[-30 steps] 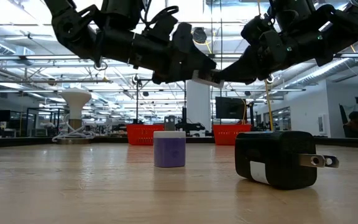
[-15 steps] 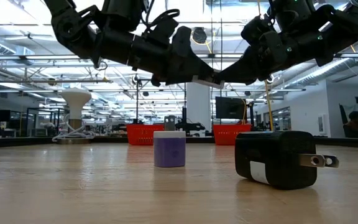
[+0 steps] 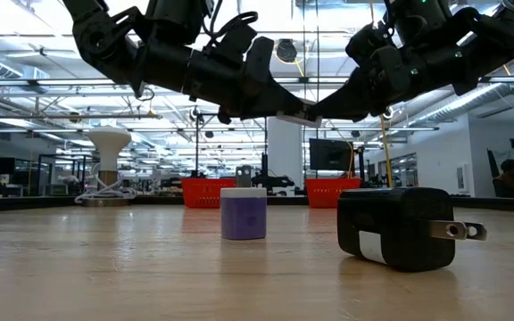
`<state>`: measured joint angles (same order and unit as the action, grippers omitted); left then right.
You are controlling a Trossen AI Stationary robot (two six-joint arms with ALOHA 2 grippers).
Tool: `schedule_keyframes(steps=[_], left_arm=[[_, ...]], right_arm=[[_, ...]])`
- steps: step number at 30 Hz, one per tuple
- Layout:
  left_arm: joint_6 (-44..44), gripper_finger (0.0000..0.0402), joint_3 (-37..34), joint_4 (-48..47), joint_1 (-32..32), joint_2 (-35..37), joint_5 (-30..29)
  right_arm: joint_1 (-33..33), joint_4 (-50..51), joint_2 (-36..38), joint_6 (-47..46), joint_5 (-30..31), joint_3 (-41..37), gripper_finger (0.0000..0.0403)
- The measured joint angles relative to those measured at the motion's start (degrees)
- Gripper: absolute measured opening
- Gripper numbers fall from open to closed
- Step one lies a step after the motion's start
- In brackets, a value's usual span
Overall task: Pick & Place Office items
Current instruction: Put the white digital timer into the left red basket
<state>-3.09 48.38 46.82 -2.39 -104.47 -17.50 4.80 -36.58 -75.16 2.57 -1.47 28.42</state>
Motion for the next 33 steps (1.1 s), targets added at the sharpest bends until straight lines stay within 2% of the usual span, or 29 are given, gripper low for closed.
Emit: schedule_keyframes(steps=[4, 9, 15, 18, 24, 27, 33], left_arm=[[0.48, 0.0061, 0.00, -0.38, 0.02, 0.00, -0.14], [3.23, 0.0068, 0.00, -0.54, -0.03, 0.49, -0.17], [4.18, 0.0069, -0.07, -3.50, -0.30, 5.00, -1.35], [4.52, 0.0059, 0.00, -9.06, -0.17, 8.93, -2.84], [4.72, 0.0073, -0.02, -21.23, -0.11, 15.70, -5.13], [4.74, 0.0067, -1.39, -25.05, -0.13, 18.40, -6.16], [2.22, 0.0057, -9.28, -20.05, -0.13, 22.67, -6.59]], right_arm=[[0.00, 0.05, 0.00, -0.02, -0.11, 0.00, 0.0060], [0.00, -0.06, 0.00, -1.40, -0.16, 0.00, 0.0074], [-0.04, 0.52, 0.23, -2.32, -0.42, 0.02, 0.0111], [-0.05, 1.99, 1.30, -2.03, -0.58, 0.00, 0.0127], [-0.04, 7.41, 6.27, -1.88, -0.51, 0.00, 0.0152], [-0.04, 12.04, 9.67, -0.66, -0.48, -0.12, 0.0159], [-0.04, 11.20, 16.75, 0.58, -0.32, -6.27, 0.0161]])
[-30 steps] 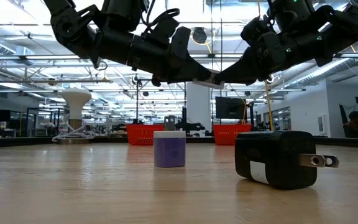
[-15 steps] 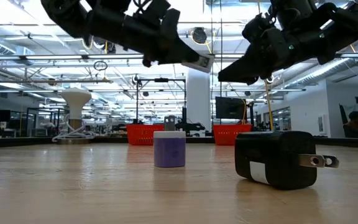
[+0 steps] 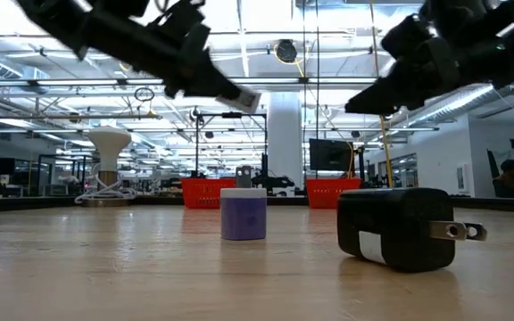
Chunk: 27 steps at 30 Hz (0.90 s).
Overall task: Pick & Place Office items
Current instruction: Put the white digital timer into the left red basket
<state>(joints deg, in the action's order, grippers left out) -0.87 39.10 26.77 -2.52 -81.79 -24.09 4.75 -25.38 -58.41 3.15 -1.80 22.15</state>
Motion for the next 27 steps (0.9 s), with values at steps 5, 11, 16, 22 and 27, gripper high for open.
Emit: schedule_keyframes(steps=[5, 11, 16, 22, 27], left_arm=[[-3.05, 0.0074, -7.93, 9.73, 0.05, 0.96, -3.92], [-6.51, 0.0056, -13.99, 14.81, 2.36, 0.93, -5.39], [-7.29, 0.0065, -16.01, 18.27, 5.10, 0.95, -5.53], [-6.51, 0.0065, -16.03, 19.50, 9.59, 0.96, -6.00], [-8.01, 0.0056, -16.03, 19.43, 15.08, 0.96, -6.00]], right_arm=[[0.15, -6.03, 5.71, -0.62, 0.05, -5.81, 0.0158], [0.15, -7.45, 10.08, -4.73, -0.23, -9.91, 0.0156], [0.15, -7.40, 12.30, -8.83, -9.54, -12.26, 0.0155], [0.15, -7.52, 15.10, -9.27, -13.23, -13.50, 0.0155], [0.15, -7.31, 15.77, -7.97, -13.12, -13.55, 0.0155]])
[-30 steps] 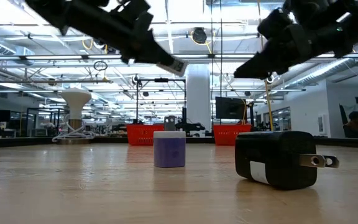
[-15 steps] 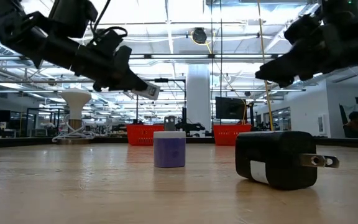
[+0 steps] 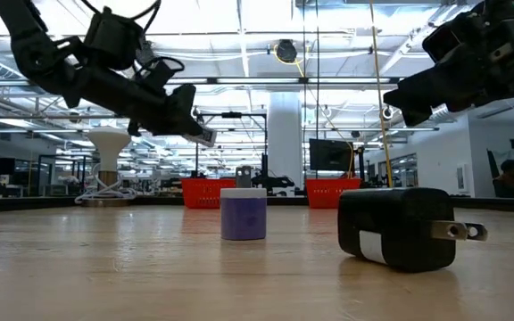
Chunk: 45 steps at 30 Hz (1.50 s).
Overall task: Pick & Place Office items
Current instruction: Put the white digital timer into the left red basket
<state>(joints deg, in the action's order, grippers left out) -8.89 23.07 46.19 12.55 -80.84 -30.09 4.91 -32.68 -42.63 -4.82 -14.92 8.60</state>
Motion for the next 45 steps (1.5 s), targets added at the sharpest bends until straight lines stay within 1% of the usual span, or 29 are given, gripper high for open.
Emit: schedule_keyframes(steps=[6, 9, 12, 15, 18, 20, 22, 24, 28, 31, 34, 38, 45], left_arm=[[-5.05, 0.0077, 0.00, 0.02, 6.79, -0.21, 0.05], [-5.24, 0.0069, 0.04, -0.04, 8.64, -1.40, 0.82], [-5.29, 0.0056, 1.57, -1.03, 9.40, -3.72, 1.04], [-5.19, 0.0056, 5.59, -3.86, 9.51, -6.91, -0.28], [-6.81, 0.0058, 10.84, -11.18, 9.50, -10.73, -5.85], [-8.06, 0.0067, 14.60, -16.59, 9.67, -13.47, -8.88], [-9.29, 0.0072, 17.95, -20.70, 9.67, -16.25, -10.44], [-9.92, 0.0070, 20.42, -22.89, 9.64, -18.92, -10.94], [-10.29, 0.0056, 23.33, -23.69, 9.64, -22.32, -12.27], [-11.29, 0.0057, 23.78, -23.89, 9.94, -23.29, -13.75], [-13.72, 0.0070, 24.02, -24.72, 10.41, -23.58, -15.13], [-15.91, 0.0080, 24.00, -25.96, 11.01, -23.58, -14.88], [-16.11, 0.0066, 24.00, -26.29, 11.02, -23.58, -14.37]], right_arm=[[0.02, 0.63, -0.01, 1.43, 0.06, 0.00, 0.0155], [0.47, 0.51, -0.02, 2.09, 0.11, 0.00, 0.0155], [1.72, 0.36, -0.02, 2.08, 0.11, 0.00, 0.0155], [3.03, 0.37, -0.02, 2.06, 0.10, 0.00, 0.0155], [3.92, 0.37, -0.02, 1.47, 0.03, 0.00, 0.0155], [4.17, 0.37, -0.04, 1.05, -0.11, 0.01, 0.0155], [4.13, 0.60, -0.04, 1.03, -0.11, 0.02, 0.0155], [4.13, 0.80, -0.04, 1.01, -0.15, 0.02, 0.0155], [4.13, 0.98, -0.04, 0.99, -0.16, 0.02, 0.0155], [4.13, 1.39, -0.04, 0.97, -0.17, 0.01, 0.0155], [4.13, 1.27, -0.05, 0.97, -0.20, -0.20, 0.0155], [4.13, 1.22, -0.04, 0.97, -0.22, -0.22, 0.0155], [4.11, 1.24, -0.06, 0.94, -0.22, -0.22, 0.0155]])
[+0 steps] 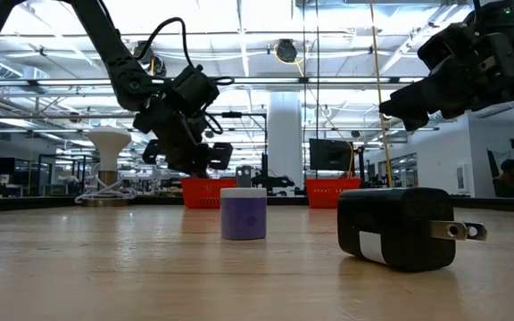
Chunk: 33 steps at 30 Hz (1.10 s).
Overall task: Pick & Place Office items
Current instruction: Put the white digital timer into the left red basket, then put the black charger adapter into the right red basket
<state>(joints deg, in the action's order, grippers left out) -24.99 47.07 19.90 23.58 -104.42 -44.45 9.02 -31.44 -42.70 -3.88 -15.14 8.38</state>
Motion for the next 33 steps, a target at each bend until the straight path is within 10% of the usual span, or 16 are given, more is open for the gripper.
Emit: schedule_keyframes(steps=[33], left_arm=[[3.11, 0.0171, -0.09, 1.84, -2.54, 7.67, 7.46]], right_arm=[[0.00, -0.04, -0.09, 0.02, 0.11, -0.04, 0.0155]])
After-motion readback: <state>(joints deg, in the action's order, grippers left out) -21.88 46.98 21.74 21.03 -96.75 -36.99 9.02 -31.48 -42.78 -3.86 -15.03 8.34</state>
